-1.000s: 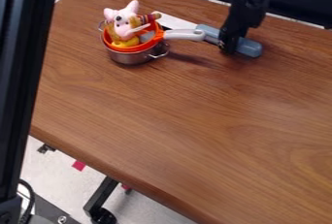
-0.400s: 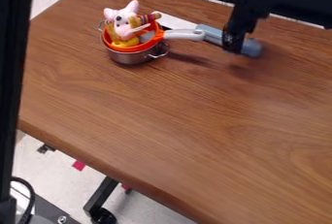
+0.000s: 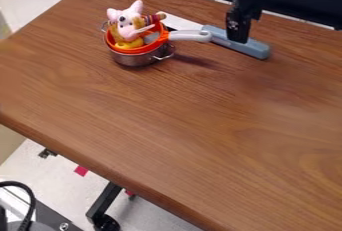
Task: Move the blue knife to the top right of the table
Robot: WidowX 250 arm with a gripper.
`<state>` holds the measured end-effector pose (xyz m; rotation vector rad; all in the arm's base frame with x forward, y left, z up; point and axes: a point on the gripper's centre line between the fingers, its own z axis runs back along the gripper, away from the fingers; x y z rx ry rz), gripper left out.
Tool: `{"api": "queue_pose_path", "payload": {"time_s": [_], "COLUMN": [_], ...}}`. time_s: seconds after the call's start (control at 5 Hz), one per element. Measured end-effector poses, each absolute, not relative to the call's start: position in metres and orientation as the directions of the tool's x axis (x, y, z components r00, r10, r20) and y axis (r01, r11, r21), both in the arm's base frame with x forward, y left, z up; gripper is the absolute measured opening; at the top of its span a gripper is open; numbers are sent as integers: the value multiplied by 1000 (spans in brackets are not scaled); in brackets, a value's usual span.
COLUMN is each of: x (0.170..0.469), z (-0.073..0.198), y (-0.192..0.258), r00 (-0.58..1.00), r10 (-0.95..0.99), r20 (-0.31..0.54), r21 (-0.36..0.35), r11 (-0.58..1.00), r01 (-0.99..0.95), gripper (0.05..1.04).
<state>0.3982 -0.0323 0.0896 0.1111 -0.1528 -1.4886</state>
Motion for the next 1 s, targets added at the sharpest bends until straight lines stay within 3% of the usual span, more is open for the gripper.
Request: {"api": "queue_pose_path", "payload": {"time_s": [0.4, 0.8, 1.0], "x": [349, 315, 309], "z": [103, 96, 103], "y": [-40, 21, 49], "r00": [-11, 43, 39], "r10": [-999, -998, -996], "r20": [46, 52, 76], "r21": [180, 187, 156], "r11": [-2, 52, 51], "r01": [984, 981, 986], "gripper": [995, 995, 995]}}
